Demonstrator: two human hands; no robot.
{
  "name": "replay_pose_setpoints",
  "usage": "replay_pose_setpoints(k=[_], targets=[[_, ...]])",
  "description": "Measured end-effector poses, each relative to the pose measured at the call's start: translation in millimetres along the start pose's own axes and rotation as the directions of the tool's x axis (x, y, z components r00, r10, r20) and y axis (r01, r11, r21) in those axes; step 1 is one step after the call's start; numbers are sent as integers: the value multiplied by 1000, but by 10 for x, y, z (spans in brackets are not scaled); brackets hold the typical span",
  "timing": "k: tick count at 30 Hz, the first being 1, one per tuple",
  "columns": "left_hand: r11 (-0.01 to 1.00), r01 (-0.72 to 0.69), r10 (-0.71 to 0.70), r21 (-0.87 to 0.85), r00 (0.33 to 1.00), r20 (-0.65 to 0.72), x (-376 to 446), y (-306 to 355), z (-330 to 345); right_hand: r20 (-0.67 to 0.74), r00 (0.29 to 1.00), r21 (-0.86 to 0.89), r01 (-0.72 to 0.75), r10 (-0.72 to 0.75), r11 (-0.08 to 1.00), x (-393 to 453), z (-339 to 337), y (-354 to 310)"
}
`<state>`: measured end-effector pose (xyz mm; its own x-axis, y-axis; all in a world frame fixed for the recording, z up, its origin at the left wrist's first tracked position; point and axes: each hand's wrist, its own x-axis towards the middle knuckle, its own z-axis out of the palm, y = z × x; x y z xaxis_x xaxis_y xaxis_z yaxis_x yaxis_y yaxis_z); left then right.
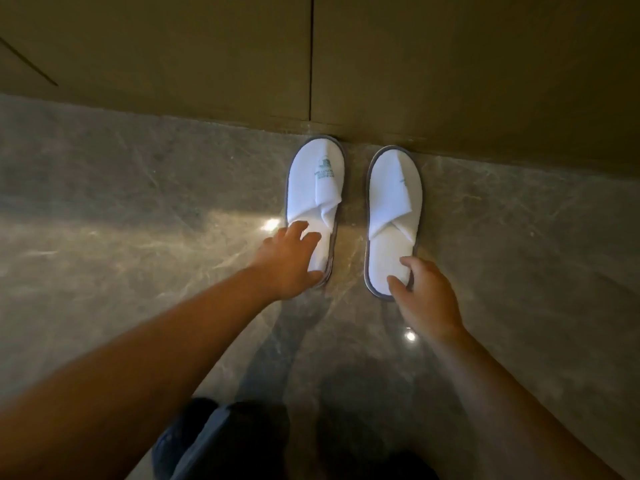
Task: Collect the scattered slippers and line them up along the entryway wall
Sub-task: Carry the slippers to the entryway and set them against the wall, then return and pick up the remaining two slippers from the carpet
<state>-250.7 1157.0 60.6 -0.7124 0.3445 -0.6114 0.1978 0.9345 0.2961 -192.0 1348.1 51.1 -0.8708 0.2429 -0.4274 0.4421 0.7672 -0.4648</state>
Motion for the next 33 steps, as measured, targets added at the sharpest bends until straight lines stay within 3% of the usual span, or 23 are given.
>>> replay_pose_setpoints(k=[5,13,18,24,29,33], targets=[[961,67,-77,-270,997,-27,-1210,208,-876,153,986,84,53,-66,995,-777,-998,-857],[811,144,-321,-567,920,-226,-3561,305,-2634,276,890,221,310,-364,925,-2133,-2553,-2927],[700,159,-509,-697,795,-329,-4973,79,-3479,318,788,345,422,-528,838,-2985,-3076,-4254],[575,156,-690,-803,620,-373,-6347,-434,-3837,360,626,467,521,-692,714,-3910,-3118,-5515],[431,139,-836,-892,434,-337,-7045,-877,-3890,452,482,495,564,-751,660,-4396,-2880,-6159],[422,117,-858,-899,371,-354,-7239,-1292,-4080,547,413,457,582,-728,673,-4422,-2602,-6528]])
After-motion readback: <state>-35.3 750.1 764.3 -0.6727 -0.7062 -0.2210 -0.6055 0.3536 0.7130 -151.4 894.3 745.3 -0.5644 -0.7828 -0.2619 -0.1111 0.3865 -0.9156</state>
